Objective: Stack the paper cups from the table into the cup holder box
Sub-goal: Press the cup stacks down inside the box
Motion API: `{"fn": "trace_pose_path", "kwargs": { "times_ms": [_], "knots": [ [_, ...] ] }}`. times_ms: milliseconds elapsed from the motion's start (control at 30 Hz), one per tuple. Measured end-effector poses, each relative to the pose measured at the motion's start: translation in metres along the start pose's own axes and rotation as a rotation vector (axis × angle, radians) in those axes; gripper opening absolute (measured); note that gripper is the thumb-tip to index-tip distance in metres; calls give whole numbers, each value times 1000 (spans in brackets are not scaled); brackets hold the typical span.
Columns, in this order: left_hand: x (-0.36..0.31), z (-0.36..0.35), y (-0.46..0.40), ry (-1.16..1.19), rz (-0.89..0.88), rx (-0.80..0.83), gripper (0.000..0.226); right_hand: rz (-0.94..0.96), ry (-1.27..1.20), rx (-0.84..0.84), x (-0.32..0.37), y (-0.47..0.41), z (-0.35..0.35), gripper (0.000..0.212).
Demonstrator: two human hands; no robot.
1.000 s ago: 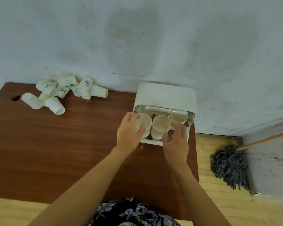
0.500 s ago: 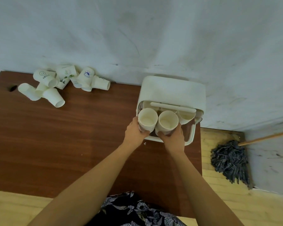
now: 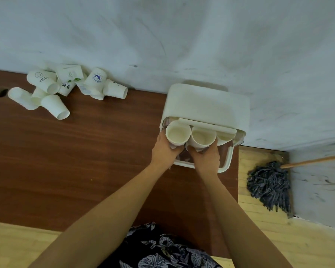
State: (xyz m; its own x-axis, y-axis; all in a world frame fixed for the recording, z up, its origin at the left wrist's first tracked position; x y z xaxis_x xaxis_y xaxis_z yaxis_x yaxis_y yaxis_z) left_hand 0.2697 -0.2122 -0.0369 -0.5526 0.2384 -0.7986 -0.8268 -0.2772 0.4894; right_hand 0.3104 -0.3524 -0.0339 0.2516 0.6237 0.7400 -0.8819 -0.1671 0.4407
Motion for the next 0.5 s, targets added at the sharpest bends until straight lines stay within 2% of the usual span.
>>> {"fn": "trace_pose_path", "kwargs": {
  "times_ms": [267,500],
  "knots": [
    [-10,2,2,-97,26,14,71,6,39,-60,-6,6,8,87],
    [-20,-1,-1,-95,25,-7,80,32,35,-49,-10,13,5,86]
  ]
}}
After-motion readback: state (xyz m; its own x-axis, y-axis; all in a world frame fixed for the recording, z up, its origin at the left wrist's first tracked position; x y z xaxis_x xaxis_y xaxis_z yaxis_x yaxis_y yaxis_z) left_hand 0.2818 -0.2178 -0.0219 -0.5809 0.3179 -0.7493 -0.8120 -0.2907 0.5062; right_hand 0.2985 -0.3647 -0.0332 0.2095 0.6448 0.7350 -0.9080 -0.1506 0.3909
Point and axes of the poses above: each hand's wrist, its own y-axis away from the middle knuckle, its own z-axis out of the back of the hand, x = y × z, the point moved 1 cm from there along -y, towards the middle knuckle, and after that the axes turned 13 degrees about x, right-handed, at the moved point
